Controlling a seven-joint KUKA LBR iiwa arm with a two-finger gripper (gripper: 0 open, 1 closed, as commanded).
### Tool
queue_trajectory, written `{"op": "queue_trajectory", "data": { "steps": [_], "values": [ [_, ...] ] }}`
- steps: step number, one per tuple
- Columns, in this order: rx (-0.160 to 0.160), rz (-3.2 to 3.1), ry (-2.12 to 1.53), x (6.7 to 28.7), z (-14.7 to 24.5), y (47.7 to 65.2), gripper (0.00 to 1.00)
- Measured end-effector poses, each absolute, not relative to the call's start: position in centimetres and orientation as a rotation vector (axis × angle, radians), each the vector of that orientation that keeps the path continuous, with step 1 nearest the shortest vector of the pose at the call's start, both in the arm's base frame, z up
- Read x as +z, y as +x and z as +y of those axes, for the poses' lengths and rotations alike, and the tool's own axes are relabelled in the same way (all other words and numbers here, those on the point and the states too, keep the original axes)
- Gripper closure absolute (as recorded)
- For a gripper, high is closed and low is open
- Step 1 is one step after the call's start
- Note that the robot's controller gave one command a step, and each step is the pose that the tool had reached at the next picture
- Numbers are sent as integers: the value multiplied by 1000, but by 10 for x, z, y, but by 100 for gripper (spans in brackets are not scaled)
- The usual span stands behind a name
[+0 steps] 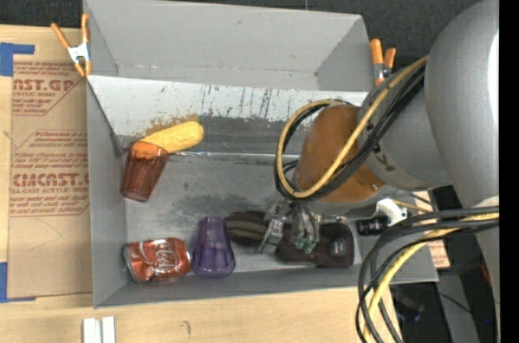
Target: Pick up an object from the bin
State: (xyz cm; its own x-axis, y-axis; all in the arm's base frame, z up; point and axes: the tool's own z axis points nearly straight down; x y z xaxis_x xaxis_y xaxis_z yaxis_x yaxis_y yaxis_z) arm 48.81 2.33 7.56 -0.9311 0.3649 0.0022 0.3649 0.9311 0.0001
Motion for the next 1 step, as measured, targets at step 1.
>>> {"op": "queue_trajectory", "data": {
  "steps": [1],
  "values": [
    [3,-3077,-582,96,23,486,100]
  ]
}}
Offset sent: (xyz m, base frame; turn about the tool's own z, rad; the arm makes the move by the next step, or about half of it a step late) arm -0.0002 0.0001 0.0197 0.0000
